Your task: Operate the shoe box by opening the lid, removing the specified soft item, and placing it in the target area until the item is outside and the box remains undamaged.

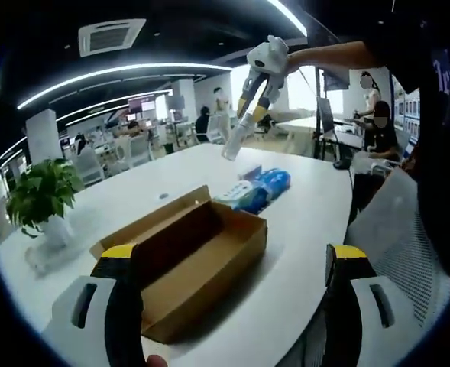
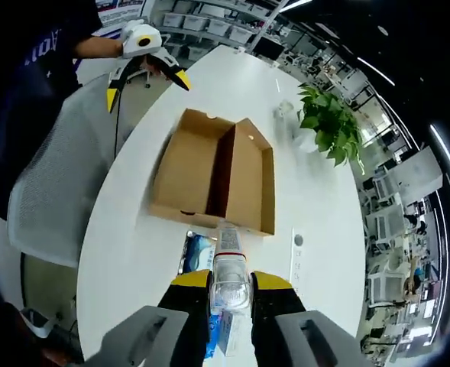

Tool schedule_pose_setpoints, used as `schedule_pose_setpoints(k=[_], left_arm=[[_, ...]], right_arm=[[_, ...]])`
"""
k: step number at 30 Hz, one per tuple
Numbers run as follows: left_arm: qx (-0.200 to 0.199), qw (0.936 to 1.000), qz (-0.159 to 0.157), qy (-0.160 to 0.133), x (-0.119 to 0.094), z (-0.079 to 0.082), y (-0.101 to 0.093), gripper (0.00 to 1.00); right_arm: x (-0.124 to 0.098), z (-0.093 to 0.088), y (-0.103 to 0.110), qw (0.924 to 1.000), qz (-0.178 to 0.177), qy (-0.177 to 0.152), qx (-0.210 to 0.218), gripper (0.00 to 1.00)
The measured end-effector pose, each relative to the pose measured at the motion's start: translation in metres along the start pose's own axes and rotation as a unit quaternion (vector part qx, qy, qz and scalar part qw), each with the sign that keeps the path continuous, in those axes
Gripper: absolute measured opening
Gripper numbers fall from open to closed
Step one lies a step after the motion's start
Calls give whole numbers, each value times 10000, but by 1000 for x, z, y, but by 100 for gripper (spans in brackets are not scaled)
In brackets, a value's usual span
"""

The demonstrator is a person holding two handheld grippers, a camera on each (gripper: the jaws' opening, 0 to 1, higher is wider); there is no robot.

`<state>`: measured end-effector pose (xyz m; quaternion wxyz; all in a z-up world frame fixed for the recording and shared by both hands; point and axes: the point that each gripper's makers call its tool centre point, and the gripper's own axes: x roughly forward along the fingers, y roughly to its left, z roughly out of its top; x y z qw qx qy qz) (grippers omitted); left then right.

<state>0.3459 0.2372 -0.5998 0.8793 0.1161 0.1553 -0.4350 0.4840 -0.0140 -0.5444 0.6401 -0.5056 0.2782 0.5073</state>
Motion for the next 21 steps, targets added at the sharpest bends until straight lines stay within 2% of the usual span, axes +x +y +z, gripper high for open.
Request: schedule_pose_setpoints(k=[11, 21], left_arm=[[-66, 9999, 83, 8, -2, -5, 0, 99], [-82, 9997, 235, -31, -9, -3, 3, 99]], right_arm=[[15, -19, -22, 9992, 153, 374, -62, 14], [35, -38, -36, 9958, 378, 825, -155, 14]])
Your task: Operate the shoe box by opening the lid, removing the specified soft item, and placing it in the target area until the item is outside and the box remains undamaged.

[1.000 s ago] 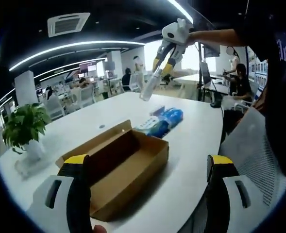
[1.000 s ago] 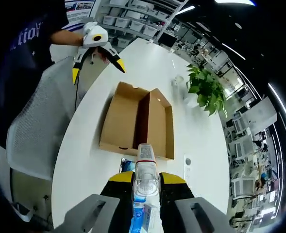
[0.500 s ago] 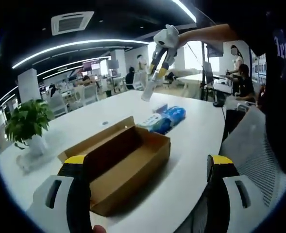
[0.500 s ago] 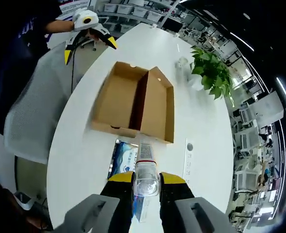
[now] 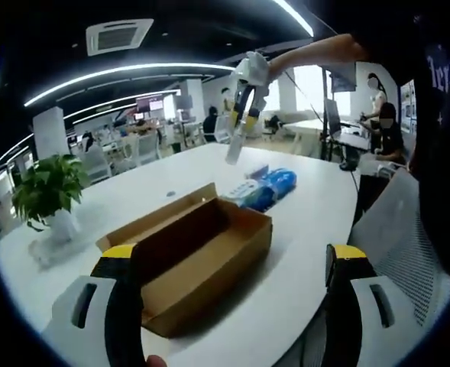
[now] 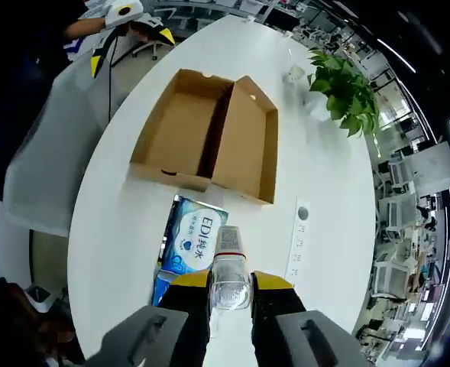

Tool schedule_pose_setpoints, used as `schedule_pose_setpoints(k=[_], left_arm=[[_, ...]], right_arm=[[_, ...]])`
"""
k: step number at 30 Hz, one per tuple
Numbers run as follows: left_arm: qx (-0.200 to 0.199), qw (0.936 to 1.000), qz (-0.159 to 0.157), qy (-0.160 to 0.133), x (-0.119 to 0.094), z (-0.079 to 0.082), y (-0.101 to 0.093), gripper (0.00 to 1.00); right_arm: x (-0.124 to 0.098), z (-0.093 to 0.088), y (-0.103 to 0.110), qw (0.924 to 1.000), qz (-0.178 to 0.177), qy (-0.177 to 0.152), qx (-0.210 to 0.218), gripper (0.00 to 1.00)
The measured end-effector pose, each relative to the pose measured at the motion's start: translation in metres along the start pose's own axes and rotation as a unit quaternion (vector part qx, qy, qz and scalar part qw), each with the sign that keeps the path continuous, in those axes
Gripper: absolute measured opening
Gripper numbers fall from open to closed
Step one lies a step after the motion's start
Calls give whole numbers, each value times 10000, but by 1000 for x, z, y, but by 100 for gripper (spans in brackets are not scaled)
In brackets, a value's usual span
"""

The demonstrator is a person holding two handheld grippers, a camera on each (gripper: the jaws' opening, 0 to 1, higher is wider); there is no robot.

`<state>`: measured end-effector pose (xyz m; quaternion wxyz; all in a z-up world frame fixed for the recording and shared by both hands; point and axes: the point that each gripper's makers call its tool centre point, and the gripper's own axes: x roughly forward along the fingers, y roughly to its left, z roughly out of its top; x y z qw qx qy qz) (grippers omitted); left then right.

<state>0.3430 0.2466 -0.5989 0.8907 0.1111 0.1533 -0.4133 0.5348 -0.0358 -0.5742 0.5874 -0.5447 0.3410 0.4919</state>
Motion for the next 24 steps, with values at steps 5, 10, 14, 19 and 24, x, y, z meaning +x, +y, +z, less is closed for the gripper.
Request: schedule_pose_setpoints(k=[5, 10, 14, 19, 24], left_arm=[[-20, 10000, 43, 28, -2, -2, 1, 99], [-88, 9999, 87, 24, -2, -3, 3, 99], [-137, 9998, 139, 5, -2, -5, 4, 99], [-202, 9997, 163, 32, -2, -10, 4, 99], [-234, 9995, 211, 21, -3, -13, 6, 99]], right_arm=[[11, -6, -3, 9998, 110, 164, -39, 14], [22, -10, -7, 9994, 219, 280, -43, 14], [32, -16, -10, 9987, 288, 411, -55, 15], [45, -25, -13, 9972, 404, 625, -54, 15], [59, -31, -17, 9960, 479, 750, -8, 15]])
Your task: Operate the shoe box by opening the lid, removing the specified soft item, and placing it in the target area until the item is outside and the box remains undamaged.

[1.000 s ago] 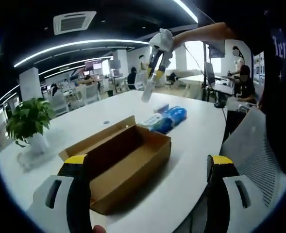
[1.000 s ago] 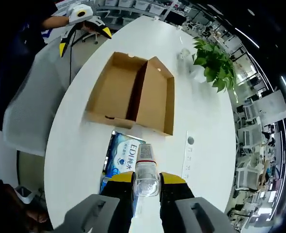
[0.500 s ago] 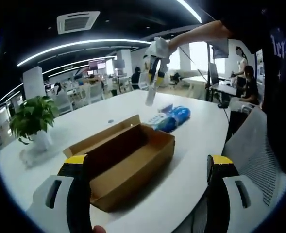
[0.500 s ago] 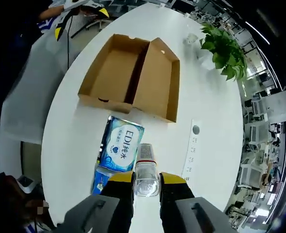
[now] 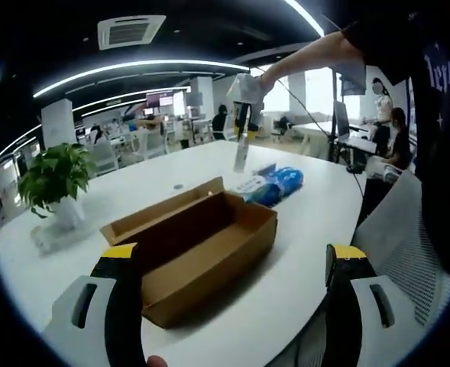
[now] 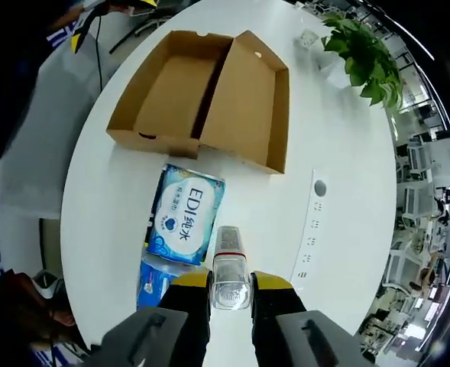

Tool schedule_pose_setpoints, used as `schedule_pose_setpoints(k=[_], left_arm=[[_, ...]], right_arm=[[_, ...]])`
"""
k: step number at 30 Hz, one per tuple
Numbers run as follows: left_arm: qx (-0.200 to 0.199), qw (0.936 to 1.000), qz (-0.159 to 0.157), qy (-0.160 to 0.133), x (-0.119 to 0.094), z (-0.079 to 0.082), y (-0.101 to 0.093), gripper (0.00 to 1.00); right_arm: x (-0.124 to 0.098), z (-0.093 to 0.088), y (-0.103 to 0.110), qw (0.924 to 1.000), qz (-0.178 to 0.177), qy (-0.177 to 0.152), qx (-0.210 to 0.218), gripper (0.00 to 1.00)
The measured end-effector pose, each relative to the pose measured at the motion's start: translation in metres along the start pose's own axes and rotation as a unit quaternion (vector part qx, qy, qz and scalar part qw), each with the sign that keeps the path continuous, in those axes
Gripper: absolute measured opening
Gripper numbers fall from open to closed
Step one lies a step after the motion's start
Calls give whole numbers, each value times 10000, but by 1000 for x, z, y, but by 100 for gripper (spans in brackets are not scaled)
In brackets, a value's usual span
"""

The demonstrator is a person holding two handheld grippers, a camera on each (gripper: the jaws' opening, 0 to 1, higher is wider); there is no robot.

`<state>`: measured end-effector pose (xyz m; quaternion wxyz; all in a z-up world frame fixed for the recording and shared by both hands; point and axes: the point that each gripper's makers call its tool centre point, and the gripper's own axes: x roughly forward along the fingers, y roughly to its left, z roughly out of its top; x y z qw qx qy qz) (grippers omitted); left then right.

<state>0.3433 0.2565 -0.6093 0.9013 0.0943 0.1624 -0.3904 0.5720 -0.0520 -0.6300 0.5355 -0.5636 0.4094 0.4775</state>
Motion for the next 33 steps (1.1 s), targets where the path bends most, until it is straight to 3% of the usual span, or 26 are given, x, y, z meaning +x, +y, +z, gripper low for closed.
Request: schedule_pose_setpoints(k=[3, 21, 33], left_arm=[[-92, 9999, 90, -23, -1, -3, 5, 99], [-298, 9990, 318, 31, -7, -15, 13, 99], [-333, 9990, 282, 130, -7, -23, 12, 99]], right_arm=[[16, -1, -2, 9998, 94, 148, 87, 15], [58, -5, -6, 9982, 292, 354, 375, 15], [70, -2, -1, 9977, 405, 390, 390, 15]])
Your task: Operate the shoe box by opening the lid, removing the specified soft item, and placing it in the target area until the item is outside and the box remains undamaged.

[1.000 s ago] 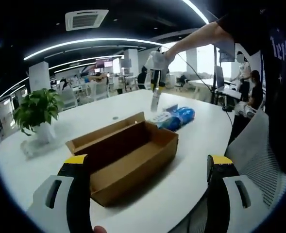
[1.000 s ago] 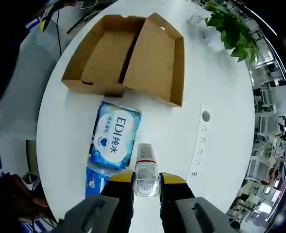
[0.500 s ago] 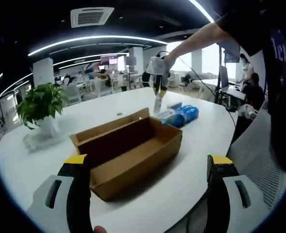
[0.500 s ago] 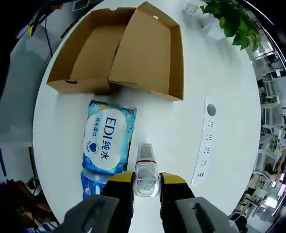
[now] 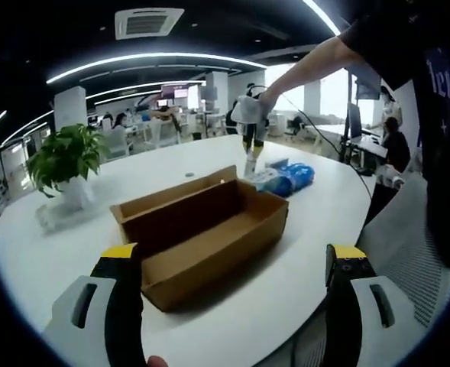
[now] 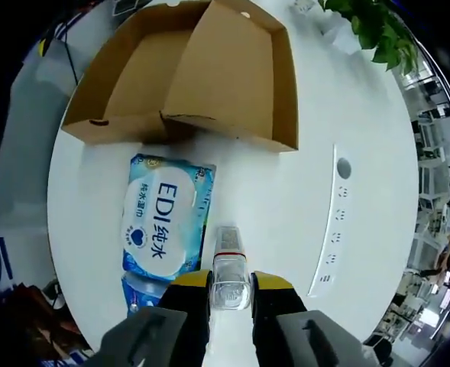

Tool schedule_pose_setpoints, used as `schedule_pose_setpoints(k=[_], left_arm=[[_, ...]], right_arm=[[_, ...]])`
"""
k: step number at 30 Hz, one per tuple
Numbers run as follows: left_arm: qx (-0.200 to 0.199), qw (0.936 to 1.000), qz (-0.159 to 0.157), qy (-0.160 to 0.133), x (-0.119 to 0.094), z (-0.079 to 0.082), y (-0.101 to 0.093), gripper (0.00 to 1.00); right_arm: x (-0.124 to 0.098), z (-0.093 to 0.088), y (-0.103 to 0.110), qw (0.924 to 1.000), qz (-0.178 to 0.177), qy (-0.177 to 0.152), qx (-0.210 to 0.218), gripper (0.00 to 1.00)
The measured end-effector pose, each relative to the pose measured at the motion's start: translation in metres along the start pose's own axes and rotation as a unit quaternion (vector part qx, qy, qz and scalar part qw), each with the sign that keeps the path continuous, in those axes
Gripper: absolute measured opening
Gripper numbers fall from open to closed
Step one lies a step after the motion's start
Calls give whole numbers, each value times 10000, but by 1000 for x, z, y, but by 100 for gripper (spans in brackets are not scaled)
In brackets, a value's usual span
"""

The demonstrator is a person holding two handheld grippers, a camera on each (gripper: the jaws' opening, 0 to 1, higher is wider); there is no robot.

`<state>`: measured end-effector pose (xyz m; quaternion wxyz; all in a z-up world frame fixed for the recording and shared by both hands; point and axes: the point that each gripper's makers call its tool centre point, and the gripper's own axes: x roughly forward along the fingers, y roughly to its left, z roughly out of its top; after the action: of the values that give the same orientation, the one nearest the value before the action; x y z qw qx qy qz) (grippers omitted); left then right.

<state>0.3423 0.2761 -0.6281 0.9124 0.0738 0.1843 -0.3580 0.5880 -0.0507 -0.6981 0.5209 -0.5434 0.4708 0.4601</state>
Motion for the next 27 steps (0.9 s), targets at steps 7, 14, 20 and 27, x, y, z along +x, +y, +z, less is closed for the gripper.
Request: schedule_pose_setpoints(k=[7, 14, 20, 27], left_arm=[[-56, 10000, -4, 15, 0, -4, -1, 99], [-54, 10000, -54, 56, 3, -7, -4, 99], [-57, 10000, -53, 59, 3, -8, -4, 99], [-96, 9999, -66, 34, 3, -7, -3, 99]], right_arm=[[4, 6, 2, 9999, 106, -29, 43, 15], [4, 9, 4, 9996, 235, -34, 144, 16], [4, 14, 4, 9994, 243, -135, 213, 20], [3, 16, 4, 9993, 229, -179, 219, 22]])
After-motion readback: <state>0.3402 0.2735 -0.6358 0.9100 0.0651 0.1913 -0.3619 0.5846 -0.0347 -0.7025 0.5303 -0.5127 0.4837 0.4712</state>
